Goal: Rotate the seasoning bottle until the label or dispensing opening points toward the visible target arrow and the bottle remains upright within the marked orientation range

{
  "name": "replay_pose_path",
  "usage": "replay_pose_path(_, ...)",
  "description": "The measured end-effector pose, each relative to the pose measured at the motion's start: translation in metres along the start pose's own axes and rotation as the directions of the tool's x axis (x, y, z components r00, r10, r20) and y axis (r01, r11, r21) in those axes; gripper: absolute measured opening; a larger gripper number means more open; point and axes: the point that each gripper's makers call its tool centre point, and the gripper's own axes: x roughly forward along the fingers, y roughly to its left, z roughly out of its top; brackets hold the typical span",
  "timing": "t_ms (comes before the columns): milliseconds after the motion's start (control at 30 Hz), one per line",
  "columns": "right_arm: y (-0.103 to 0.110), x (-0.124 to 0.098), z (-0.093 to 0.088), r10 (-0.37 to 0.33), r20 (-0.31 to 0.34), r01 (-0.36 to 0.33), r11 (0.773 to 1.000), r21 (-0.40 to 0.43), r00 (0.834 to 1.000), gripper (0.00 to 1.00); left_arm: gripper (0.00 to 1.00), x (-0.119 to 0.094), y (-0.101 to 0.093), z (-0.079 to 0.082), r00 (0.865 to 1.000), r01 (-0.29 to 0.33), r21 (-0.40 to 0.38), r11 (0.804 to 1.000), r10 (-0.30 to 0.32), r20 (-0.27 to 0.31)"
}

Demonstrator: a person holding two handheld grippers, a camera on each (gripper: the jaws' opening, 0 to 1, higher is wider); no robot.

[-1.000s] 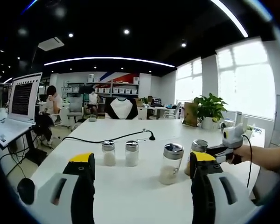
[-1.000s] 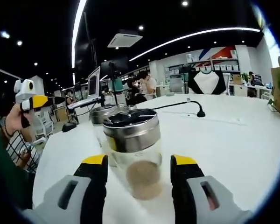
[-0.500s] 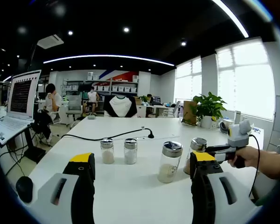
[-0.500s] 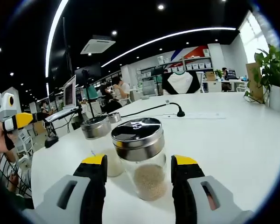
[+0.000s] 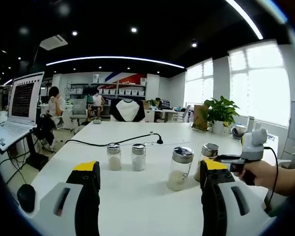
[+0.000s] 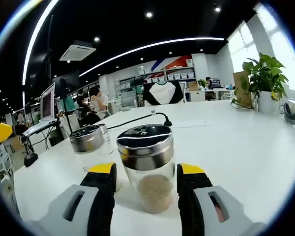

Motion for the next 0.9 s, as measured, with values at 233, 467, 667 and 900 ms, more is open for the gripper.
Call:
replay_pose_path(233,-0.008,0.002,-0.001,-0.054,-0.025,0.052,0.997,-0.058,0.998,0.43,0.89,0.002,-0.009,0.0,1.0,0.016,0.033,0.999,-0.016,-0.008)
replay_pose_path(467,-0.007,0.001,-0.001,-0.057,-0.026,0.056,0.997,-0.056,0.998,0.39,0.88,0.003,-0.012,0.001,1.0,0.028,0.023,0.999,-0.028,-0.006)
replay_pose_path(667,-0.006,0.001,-0.002,-0.058,-0.048,0.055,0.997,-0.059,0.997,0.39,0.88,0.002,-0.009,-0.001,1.0,0.018,0.013,1.0,-0.018,-0.008)
replay_pose_path(900,-0.005,0.0,-0.002,-0.056,-0.057,0.053,0.997,-0.062,0.997,0.38,0.88,0.001,-0.01,-0.002,1.0,0.019,0.009,1.0,-0.019,-0.01)
